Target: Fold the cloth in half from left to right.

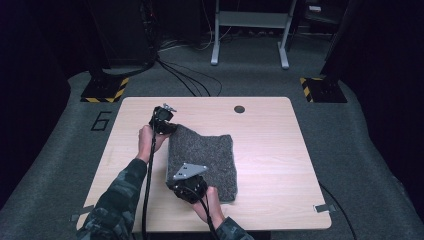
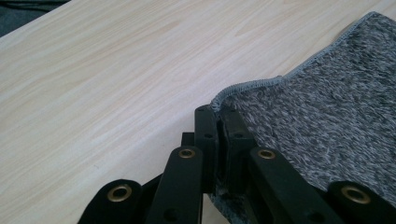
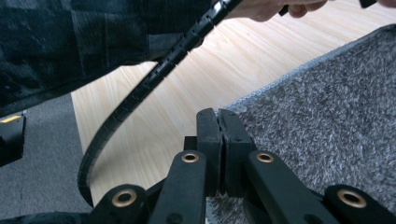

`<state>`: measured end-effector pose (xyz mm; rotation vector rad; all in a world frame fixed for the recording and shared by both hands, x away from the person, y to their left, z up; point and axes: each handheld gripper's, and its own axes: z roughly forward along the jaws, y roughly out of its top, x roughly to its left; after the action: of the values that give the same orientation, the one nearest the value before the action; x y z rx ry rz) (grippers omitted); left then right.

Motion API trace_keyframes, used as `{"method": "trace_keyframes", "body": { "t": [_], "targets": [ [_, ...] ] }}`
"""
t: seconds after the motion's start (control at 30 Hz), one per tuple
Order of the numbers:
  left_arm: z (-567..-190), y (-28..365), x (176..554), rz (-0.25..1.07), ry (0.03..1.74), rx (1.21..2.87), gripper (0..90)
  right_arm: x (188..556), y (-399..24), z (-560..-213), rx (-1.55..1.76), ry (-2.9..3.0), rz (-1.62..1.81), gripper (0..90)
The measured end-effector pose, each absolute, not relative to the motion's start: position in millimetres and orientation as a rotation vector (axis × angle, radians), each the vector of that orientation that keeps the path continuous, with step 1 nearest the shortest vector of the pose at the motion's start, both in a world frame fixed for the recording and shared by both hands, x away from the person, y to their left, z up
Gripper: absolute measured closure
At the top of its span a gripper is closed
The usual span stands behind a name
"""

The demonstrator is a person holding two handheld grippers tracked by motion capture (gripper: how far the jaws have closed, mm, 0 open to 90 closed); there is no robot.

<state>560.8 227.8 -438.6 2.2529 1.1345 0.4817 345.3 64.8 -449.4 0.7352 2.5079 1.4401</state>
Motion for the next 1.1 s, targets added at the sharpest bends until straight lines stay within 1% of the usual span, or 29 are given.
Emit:
{"method": "trace_keyframes", "body": {
  "t": [0.27,0.4,0.53,0.8,0.93,1.1],
  "targets": [
    [-429.8,227.6,564.6,0.469,1.139,2.273,86.5,344.5,65.7,-444.9,0.739,2.488,1.462,88.8],
    [-422.0,225.2,564.0,0.510,1.130,2.318,86.1,345.8,66.9,-441.8,0.727,2.475,1.481,88.7],
    [-416.8,228.8,565.0,0.514,1.162,2.331,86.1,344.0,69.6,-439.0,0.720,2.469,1.482,88.7],
    [-403.2,234.8,563.4,0.569,1.201,2.375,85.4,341.3,76.0,-430.5,0.699,2.445,1.520,88.6],
    [-403.6,230.6,565.8,0.562,1.208,2.376,84.3,341.9,70.4,-433.5,0.731,2.438,1.527,88.6],
    [-400.3,214.2,569.5,0.563,1.189,2.391,83.2,339.1,60.9,-435.5,0.751,2.426,1.514,88.6]
  ]
}}
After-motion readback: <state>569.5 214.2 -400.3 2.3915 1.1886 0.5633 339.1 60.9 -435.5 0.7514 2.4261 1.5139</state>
